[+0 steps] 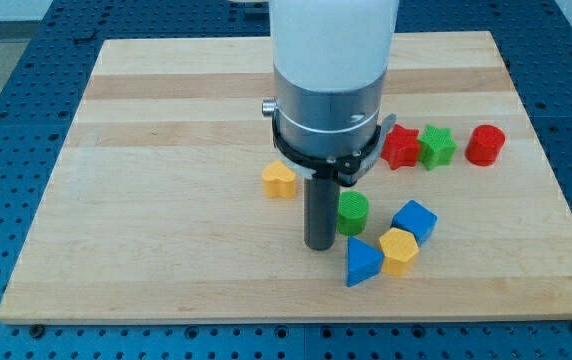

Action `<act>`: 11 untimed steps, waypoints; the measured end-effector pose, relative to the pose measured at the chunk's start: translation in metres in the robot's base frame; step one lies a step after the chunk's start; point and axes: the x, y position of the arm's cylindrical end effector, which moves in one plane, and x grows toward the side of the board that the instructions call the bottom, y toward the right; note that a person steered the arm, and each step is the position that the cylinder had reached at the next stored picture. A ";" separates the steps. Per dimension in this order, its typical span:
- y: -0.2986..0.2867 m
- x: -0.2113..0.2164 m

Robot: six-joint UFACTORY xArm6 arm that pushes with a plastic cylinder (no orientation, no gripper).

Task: Push the green circle to the left of the red star

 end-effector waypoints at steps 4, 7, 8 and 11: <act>0.035 -0.050; 0.070 -0.051; 0.071 -0.064; 0.077 -0.073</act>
